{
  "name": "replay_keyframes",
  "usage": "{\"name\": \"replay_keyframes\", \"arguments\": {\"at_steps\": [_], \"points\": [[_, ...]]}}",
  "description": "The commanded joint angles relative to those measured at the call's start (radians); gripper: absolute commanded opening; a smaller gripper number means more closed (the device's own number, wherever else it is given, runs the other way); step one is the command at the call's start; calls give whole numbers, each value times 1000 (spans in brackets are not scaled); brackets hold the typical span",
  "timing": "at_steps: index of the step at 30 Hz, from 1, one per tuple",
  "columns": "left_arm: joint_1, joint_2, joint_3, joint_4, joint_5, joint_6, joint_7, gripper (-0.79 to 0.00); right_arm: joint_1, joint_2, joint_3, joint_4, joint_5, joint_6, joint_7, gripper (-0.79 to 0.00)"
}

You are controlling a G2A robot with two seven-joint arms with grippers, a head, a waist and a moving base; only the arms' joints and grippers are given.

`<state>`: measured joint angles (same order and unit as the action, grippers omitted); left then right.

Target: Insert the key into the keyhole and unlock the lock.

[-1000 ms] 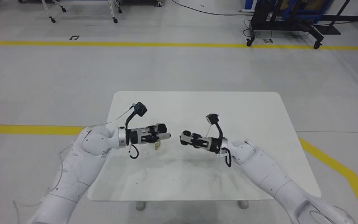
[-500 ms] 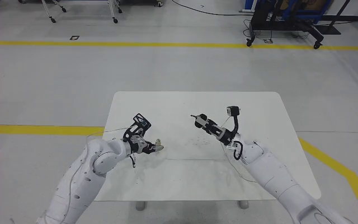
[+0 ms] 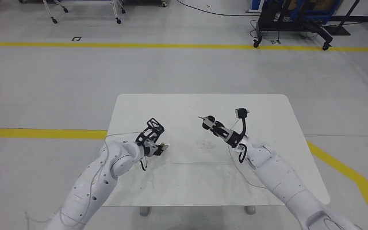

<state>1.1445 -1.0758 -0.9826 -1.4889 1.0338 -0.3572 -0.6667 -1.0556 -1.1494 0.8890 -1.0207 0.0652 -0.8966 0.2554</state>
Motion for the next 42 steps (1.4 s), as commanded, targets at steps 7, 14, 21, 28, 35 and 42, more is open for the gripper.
{"name": "replay_keyframes", "arguments": {"at_steps": [7,14,21,28,35,42], "points": [[-3,-6,19,4,35,31,-43,-708,0,0,0,0,0,0,0,-785],[-10,-11,24,19,47,40,-40,-785,0,0,0,0,0,0,0,-785],[-4,-14,-3,6,23,60,29,-785,0,0,0,0,0,0,0,-785],[5,-12,-21,-10,2,64,57,-785,0,0,0,0,0,0,0,-785],[-9,-24,-50,6,-249,54,26,-785,-15,0,9,-35,-10,16,-12,-785],[-180,-59,-53,243,-833,32,-239,-785,-52,-4,34,-97,-42,22,-61,-785]]}}
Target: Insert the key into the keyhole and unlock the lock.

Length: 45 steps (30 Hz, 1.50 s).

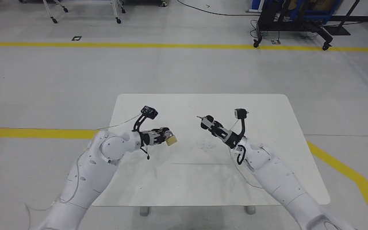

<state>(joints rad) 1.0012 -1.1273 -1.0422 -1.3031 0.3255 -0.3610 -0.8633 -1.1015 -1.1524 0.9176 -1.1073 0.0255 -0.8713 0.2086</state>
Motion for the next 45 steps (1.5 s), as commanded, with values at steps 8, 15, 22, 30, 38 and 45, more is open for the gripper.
{"name": "replay_keyframes", "arguments": {"at_steps": [8,15,22,30,38,45], "points": [[-82,-15,21,97,-123,92,-38,-785,-17,-2,12,-24,4,-5,-34,-785],[-136,-45,23,235,-625,140,-329,-785,-38,-5,20,-77,13,60,-53,-785],[-312,-119,94,525,-989,365,-540,-785,-122,4,69,-176,82,138,-44,-785],[-382,-154,129,644,-1039,322,-618,-785,-181,12,100,-251,116,173,-25,-785],[-360,-148,121,612,-1008,319,-527,-785,-196,13,101,-292,90,191,-22,-785],[-330,-129,104,536,-912,366,-378,-785,-269,18,108,-438,93,459,43,-785]]}}
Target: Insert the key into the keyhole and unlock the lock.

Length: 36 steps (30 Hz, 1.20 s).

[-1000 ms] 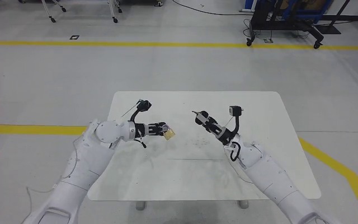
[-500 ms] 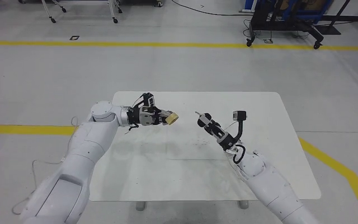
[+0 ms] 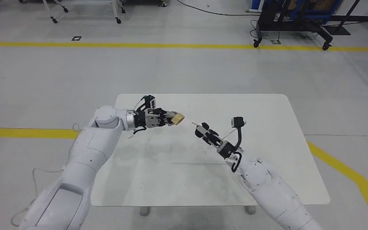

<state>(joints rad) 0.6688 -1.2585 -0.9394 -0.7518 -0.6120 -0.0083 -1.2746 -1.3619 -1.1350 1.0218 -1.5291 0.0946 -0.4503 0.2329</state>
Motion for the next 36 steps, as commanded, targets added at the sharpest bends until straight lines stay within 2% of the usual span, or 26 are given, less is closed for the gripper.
{"name": "replay_keyframes", "arguments": {"at_steps": [1,6,13,36], "points": [[6,4,2,-32,45,24,57,-785,-15,2,5,-31,44,68,46,-785],[31,11,12,-120,129,65,141,-785,-60,7,28,-117,134,157,108,-785],[64,24,-15,-176,139,91,149,-785,-68,-2,20,-140,200,223,110,-785],[127,51,-58,-293,203,122,174,-785,-14,-43,-10,-78,216,264,6,-785]]}}
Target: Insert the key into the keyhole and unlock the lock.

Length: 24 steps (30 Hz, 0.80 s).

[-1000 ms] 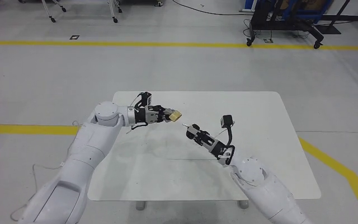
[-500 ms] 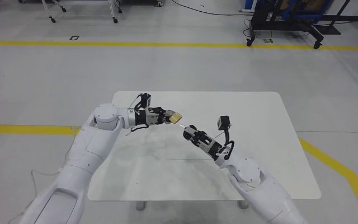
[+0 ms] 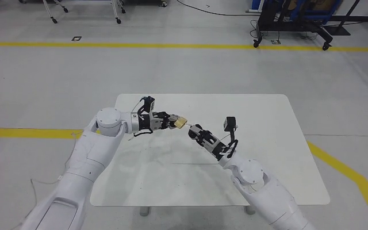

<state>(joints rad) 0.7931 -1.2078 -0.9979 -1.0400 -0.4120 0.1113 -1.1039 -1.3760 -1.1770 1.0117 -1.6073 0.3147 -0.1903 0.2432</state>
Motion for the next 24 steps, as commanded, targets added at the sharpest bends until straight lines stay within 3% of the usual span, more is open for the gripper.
{"name": "replay_keyframes", "arguments": {"at_steps": [1,12,24], "points": [[4,0,0,-8,3,3,5,-785,-1,-2,1,0,-8,6,-9,-785],[12,2,-2,-23,9,7,15,-785,-5,-11,-4,-4,-45,21,-6,-785],[7,7,-2,-29,41,4,2,-785,-19,-5,31,-20,-50,34,132,-785]]}}
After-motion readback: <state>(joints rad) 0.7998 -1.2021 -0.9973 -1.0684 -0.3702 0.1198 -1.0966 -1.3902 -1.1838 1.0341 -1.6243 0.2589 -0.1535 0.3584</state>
